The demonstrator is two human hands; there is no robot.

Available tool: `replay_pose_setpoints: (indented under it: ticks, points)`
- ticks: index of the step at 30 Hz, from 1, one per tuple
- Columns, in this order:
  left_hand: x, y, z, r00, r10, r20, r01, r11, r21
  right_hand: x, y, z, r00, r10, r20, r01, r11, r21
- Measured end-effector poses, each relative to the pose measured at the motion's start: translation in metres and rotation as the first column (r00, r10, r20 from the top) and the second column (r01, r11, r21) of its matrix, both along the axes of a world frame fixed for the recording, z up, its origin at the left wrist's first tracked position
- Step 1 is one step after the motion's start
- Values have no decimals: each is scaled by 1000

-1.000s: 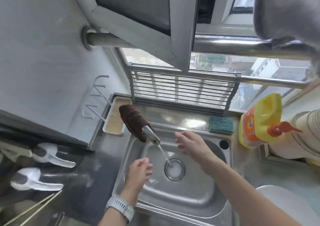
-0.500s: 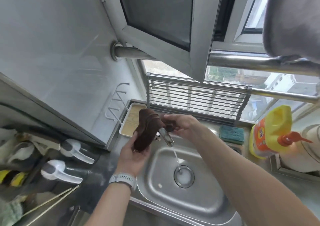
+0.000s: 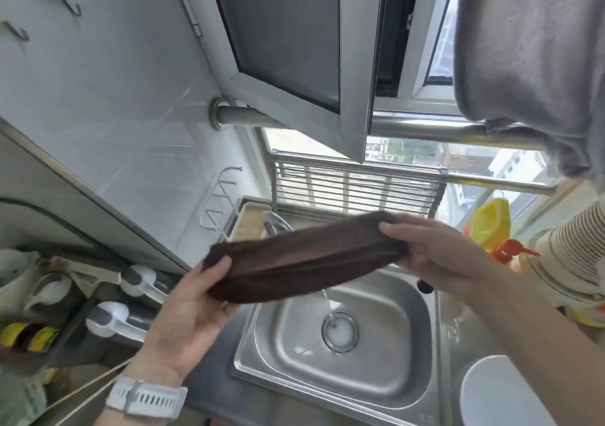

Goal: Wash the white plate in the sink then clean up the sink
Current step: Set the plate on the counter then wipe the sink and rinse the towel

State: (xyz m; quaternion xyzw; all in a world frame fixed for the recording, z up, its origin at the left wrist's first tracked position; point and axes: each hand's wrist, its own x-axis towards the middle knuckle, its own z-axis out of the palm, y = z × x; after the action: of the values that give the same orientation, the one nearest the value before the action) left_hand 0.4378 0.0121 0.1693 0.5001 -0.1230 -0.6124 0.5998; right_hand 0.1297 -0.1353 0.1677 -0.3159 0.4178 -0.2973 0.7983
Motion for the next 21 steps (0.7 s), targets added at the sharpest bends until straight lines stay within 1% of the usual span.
replay_pose_setpoints:
  ticks: [2, 4, 6, 8, 10, 12, 15, 16, 18, 20, 21]
  points:
    - [-9, 9, -37, 995, -91, 48, 83, 984, 159, -13, 11, -31, 995, -1, -104, 11, 995, 101]
    - [-20, 9, -83, 990, -133, 54, 108, 937, 331, -15, 16, -74, 967, -26, -253, 80, 976, 205]
    - [-34, 0, -128, 994, -110, 19, 89, 886, 454, -8, 17, -118, 919, -40, -391, 144, 960, 241]
    - [-50, -15, -164, 998, -60, -2, 53, 854, 518, 7, 14, -151, 887, -71, -457, 194, 954, 228]
    - [-67, -32, -184, 1000, -1, -4, 3, 844, 536, 26, 11, -174, 868, -113, -483, 219, 961, 170]
    - [-83, -47, -193, 1000, 12, -18, -1, 858, 513, 48, 14, -188, 861, -126, -493, 189, 979, 80]
    - [-105, -59, -186, 997, -17, -79, 52, 886, 461, 77, 33, -192, 866, -32, -499, 13, 999, -41]
    - [-108, -60, -184, 996, -31, -86, 67, 887, 457, 82, 39, -192, 856, 1, -517, -47, 996, -76]
    - [-107, -58, -179, 994, -70, -82, 99, 894, 436, 86, 41, -198, 820, 9, -573, -119, 981, -155]
    - [-100, -50, -177, 989, -144, -24, 140, 897, 420, 81, 36, -204, 823, -23, -568, -106, 975, -194]
    - [-96, -47, -180, 975, -212, 73, 165, 897, 410, 78, 33, -207, 836, -34, -548, -76, 981, -177]
